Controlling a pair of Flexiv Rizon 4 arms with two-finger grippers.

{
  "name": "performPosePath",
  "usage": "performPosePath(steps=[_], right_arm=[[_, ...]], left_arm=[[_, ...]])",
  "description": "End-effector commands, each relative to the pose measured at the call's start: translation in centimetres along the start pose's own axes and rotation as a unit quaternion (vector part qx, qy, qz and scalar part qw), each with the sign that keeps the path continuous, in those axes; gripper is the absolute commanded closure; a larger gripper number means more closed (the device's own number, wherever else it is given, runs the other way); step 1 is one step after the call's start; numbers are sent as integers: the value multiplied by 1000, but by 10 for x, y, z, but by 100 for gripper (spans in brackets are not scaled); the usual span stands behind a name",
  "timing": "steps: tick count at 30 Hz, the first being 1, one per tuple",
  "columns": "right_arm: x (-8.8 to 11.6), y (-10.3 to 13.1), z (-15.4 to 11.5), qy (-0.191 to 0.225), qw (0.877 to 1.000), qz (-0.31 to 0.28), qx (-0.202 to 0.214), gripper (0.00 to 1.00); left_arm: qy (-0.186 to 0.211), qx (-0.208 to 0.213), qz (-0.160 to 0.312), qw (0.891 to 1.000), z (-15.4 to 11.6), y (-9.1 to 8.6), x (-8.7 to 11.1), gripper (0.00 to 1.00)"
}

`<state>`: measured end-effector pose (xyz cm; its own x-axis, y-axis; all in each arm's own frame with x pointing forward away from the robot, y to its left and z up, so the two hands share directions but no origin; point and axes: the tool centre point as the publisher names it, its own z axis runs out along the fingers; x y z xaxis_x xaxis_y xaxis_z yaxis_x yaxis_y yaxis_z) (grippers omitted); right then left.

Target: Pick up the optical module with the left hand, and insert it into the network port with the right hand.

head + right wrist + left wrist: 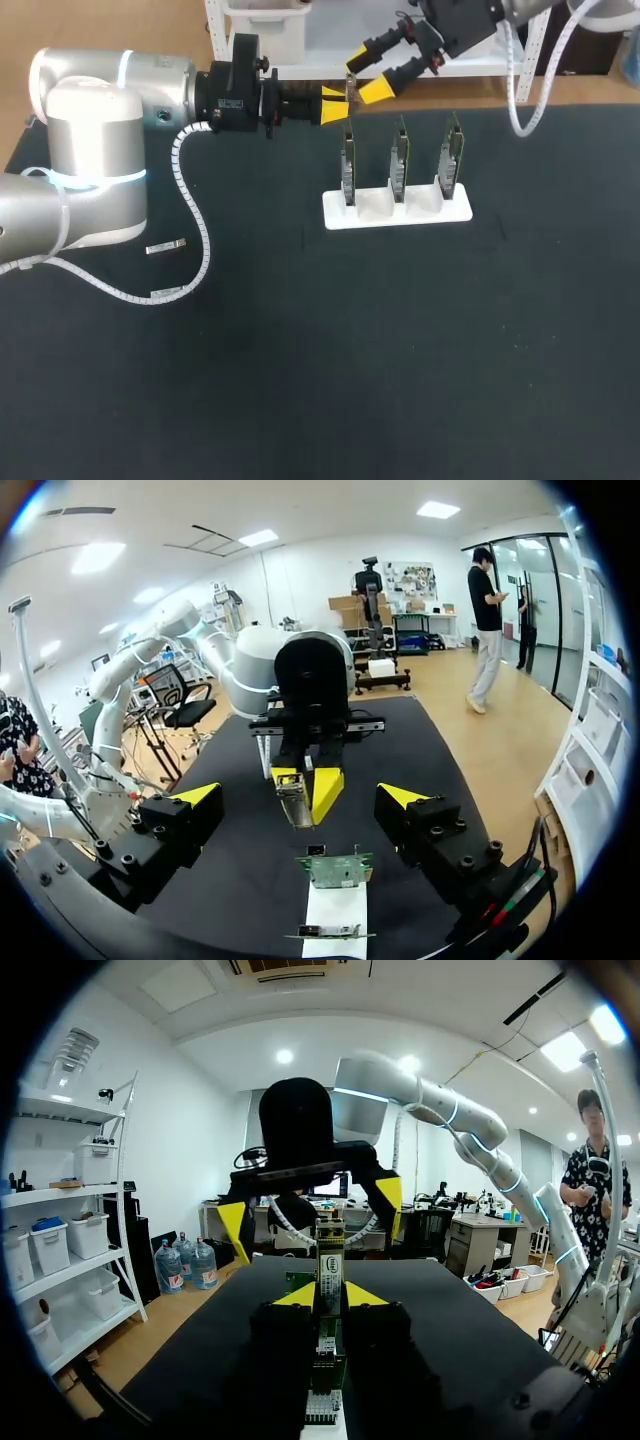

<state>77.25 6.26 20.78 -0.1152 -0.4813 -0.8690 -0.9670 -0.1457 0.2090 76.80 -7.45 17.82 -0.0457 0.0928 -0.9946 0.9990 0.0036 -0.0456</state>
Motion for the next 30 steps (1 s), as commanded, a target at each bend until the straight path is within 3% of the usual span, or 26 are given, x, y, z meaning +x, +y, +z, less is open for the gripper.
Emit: performPosePath(steps=[1, 30], right_arm=[[2, 10, 2, -3, 1000, -1, 7, 0], [-6, 13, 14, -8, 1000, -6, 3, 0]], left_arm=[[0, 1, 0, 1000, 0, 1, 0, 100], [0, 1, 0, 1000, 0, 1, 0, 100]])
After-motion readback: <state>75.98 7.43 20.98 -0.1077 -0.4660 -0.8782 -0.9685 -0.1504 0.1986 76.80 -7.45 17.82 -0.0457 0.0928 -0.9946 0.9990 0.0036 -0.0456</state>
